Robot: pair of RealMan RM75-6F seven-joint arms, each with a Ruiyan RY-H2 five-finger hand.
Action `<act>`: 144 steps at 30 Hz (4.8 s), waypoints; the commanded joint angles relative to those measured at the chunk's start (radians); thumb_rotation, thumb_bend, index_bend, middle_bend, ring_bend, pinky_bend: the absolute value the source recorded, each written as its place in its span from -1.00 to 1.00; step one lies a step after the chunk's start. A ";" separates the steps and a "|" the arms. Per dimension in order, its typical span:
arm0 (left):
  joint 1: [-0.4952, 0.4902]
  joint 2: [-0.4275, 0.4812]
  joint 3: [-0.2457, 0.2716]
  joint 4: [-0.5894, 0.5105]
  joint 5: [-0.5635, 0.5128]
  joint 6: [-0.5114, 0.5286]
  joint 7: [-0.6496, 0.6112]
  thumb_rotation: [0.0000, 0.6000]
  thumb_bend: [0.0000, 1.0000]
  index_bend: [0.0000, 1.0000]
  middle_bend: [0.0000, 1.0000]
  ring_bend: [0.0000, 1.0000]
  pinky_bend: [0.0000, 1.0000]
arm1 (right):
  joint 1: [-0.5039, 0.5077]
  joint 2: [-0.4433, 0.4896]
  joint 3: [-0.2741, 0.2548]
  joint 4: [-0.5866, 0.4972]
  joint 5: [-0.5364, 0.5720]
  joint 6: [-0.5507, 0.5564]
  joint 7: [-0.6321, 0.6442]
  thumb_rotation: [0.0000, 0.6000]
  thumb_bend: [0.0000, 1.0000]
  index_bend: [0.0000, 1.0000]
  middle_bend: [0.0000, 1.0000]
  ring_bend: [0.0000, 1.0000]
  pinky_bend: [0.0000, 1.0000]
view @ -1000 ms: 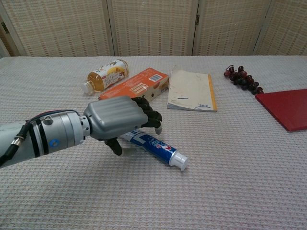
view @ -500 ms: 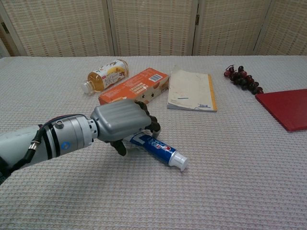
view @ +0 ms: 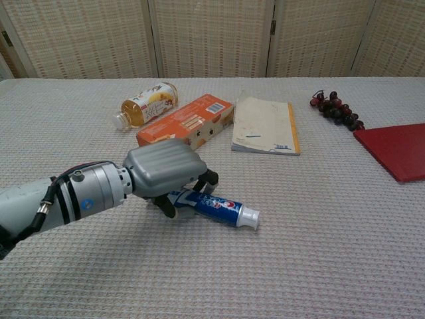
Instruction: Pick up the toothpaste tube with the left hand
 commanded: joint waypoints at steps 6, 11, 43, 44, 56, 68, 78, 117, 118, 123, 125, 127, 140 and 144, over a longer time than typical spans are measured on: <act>0.011 -0.004 0.010 0.017 -0.011 0.021 -0.071 1.00 0.10 0.32 0.34 0.31 0.13 | 0.003 0.000 0.002 -0.004 -0.002 -0.002 -0.003 1.00 -0.25 -0.79 -0.63 -0.67 -0.97; 0.025 0.024 0.011 -0.010 -0.026 0.036 -0.127 1.00 0.34 0.46 0.46 0.44 0.22 | 0.008 0.002 0.002 -0.009 -0.022 0.005 -0.001 1.00 -0.25 -0.80 -0.63 -0.67 -0.97; 0.090 0.417 -0.193 -0.773 -0.470 0.083 -0.031 1.00 0.50 0.60 0.61 0.59 0.34 | 0.384 -0.294 0.154 -0.195 -0.149 -0.213 -0.207 1.00 -0.25 -0.79 -0.86 -0.87 -0.97; 0.090 0.415 -0.191 -0.779 -0.472 0.084 -0.026 1.00 0.50 0.60 0.61 0.59 0.34 | 0.390 -0.303 0.155 -0.196 -0.145 -0.217 -0.211 1.00 -0.25 -0.79 -0.86 -0.86 -0.97; 0.073 0.384 -0.184 -0.824 -0.476 0.106 0.028 1.00 0.50 0.60 0.61 0.59 0.34 | 0.451 -0.357 0.174 -0.218 -0.098 -0.247 -0.284 1.00 -0.25 -0.80 -0.85 -0.86 -0.97; 0.068 0.382 -0.179 -0.843 -0.473 0.117 0.044 1.00 0.51 0.60 0.61 0.59 0.34 | 0.479 -0.369 0.172 -0.231 -0.073 -0.249 -0.328 1.00 -0.25 -0.79 -0.84 -0.85 -0.97; 0.074 0.387 -0.165 -0.834 -0.446 0.121 0.027 1.00 0.51 0.63 0.63 0.59 0.34 | 0.481 -0.358 0.171 -0.230 -0.058 -0.227 -0.339 1.00 -0.25 -0.79 -0.82 -0.84 -0.97; 0.081 0.344 -0.112 -0.772 -0.356 0.151 0.151 1.00 0.51 0.68 0.66 0.60 0.29 | 0.510 -0.350 0.165 -0.244 -0.048 -0.203 -0.363 1.00 -0.25 -0.80 -0.80 -0.83 -0.97; 0.081 0.341 -0.110 -0.769 -0.354 0.153 0.159 1.00 0.51 0.68 0.66 0.60 0.29 | 0.512 -0.352 0.165 -0.245 -0.046 -0.204 -0.363 1.00 -0.25 -0.80 -0.80 -0.83 -0.97; 0.082 0.334 -0.101 -0.755 -0.349 0.156 0.193 1.00 0.51 0.68 0.66 0.60 0.29 | 0.514 -0.354 0.164 -0.248 -0.045 -0.201 -0.372 1.00 -0.25 -0.79 -0.80 -0.83 -0.97; 0.084 0.328 -0.097 -0.747 -0.344 0.162 0.207 1.00 0.51 0.68 0.67 0.60 0.28 | 0.514 -0.353 0.165 -0.250 -0.044 -0.199 -0.375 1.00 -0.25 -0.80 -0.80 -0.83 -0.97; 0.085 0.324 -0.093 -0.741 -0.342 0.163 0.218 1.00 0.51 0.68 0.67 0.60 0.28 | 0.516 -0.353 0.166 -0.253 -0.041 -0.201 -0.376 1.00 -0.25 -0.79 -0.80 -0.83 -0.97; 0.086 0.304 -0.092 -0.742 -0.344 0.178 0.297 1.00 0.51 0.68 0.67 0.61 0.28 | 0.545 -0.385 0.160 -0.258 -0.027 -0.236 -0.422 1.00 -0.25 -0.80 -0.79 -0.82 -0.97; 0.091 0.305 -0.090 -0.739 -0.343 0.184 0.304 1.00 0.51 0.68 0.67 0.61 0.28 | 0.547 -0.390 0.159 -0.253 -0.022 -0.235 -0.432 1.00 -0.25 -0.80 -0.79 -0.82 -0.97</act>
